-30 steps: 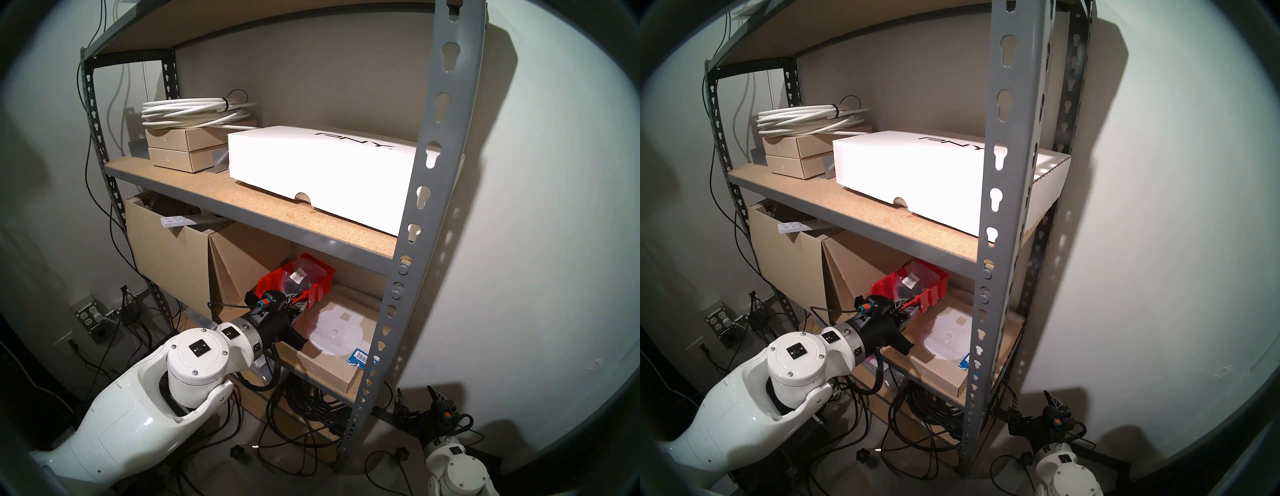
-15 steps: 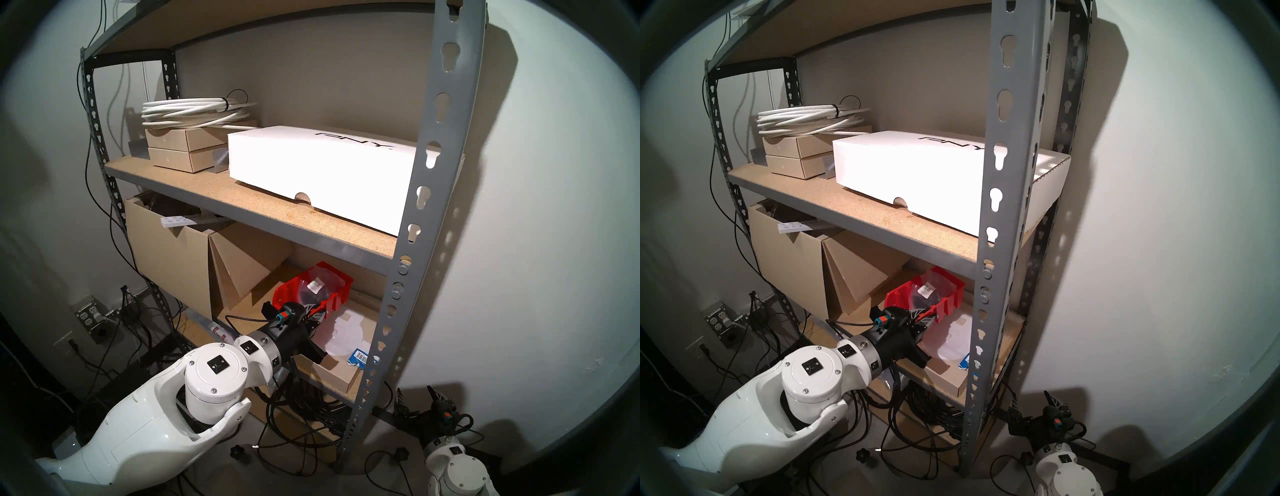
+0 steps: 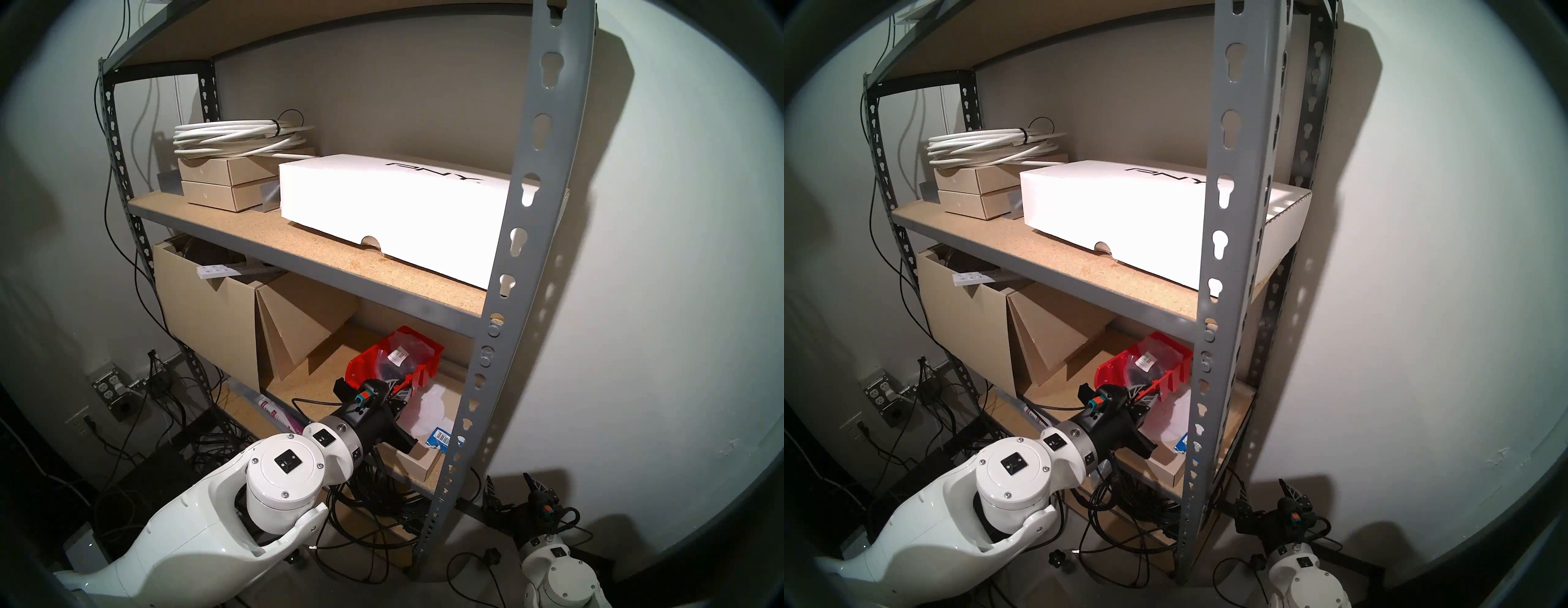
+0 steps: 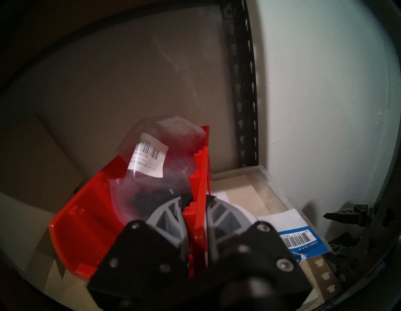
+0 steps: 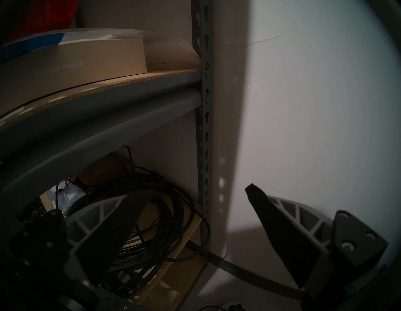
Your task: Organize the rack shelf by putting things into a case
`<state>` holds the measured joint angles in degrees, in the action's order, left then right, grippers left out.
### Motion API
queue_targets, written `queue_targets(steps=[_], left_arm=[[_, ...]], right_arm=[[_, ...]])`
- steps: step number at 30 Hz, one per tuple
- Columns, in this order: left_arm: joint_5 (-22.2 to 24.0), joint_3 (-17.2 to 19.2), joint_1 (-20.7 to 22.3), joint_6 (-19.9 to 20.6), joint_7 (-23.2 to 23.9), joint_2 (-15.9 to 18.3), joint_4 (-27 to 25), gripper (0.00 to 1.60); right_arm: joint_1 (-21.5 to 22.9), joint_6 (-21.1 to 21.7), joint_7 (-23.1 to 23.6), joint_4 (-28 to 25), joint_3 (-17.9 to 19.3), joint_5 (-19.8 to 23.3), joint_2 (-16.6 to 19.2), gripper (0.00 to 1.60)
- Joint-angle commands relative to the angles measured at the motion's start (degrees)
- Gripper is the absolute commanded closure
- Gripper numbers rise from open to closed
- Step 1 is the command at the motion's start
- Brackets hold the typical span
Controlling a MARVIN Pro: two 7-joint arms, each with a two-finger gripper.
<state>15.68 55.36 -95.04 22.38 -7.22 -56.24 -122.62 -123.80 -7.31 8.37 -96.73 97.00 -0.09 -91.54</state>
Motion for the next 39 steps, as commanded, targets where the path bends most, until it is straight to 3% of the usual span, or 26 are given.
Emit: queue_targets(steps=[1, 23, 34, 35, 37, 39], left_arm=[[-0.1, -1.1, -0.1, -2.0, -1.4, -3.0, -0.4, 1.60], [-3.7, -6.2, 0.5, -3.5, -5.4, -4.3, 3.1, 1.60], [-4.4, -6.8, 0.7, -3.2, -5.6, -3.8, 3.2, 1.60], [-4.3, -6.8, 0.6, -3.2, -5.4, -3.6, 3.2, 1.10], [-4.4, -6.9, 0.5, -3.3, -5.5, -3.6, 3.2, 1.18], [-4.5, -6.9, 0.4, -3.3, -5.5, -3.5, 3.1, 1.15]], right_arm=[[0.0, -0.1, 0.0, -1.0, 0.0, 0.0, 0.0, 0.00], [0.0, -0.1, 0.0, -1.0, 0.0, 0.0, 0.0, 0.00], [0.0, -0.1, 0.0, -1.0, 0.0, 0.0, 0.0, 0.00], [0.0, -0.1, 0.0, -1.0, 0.0, 0.0, 0.0, 0.00], [0.0, -0.1, 0.0, -1.0, 0.0, 0.0, 0.0, 0.00], [0.0, -0.1, 0.0, -1.0, 0.0, 0.0, 0.0, 0.00]])
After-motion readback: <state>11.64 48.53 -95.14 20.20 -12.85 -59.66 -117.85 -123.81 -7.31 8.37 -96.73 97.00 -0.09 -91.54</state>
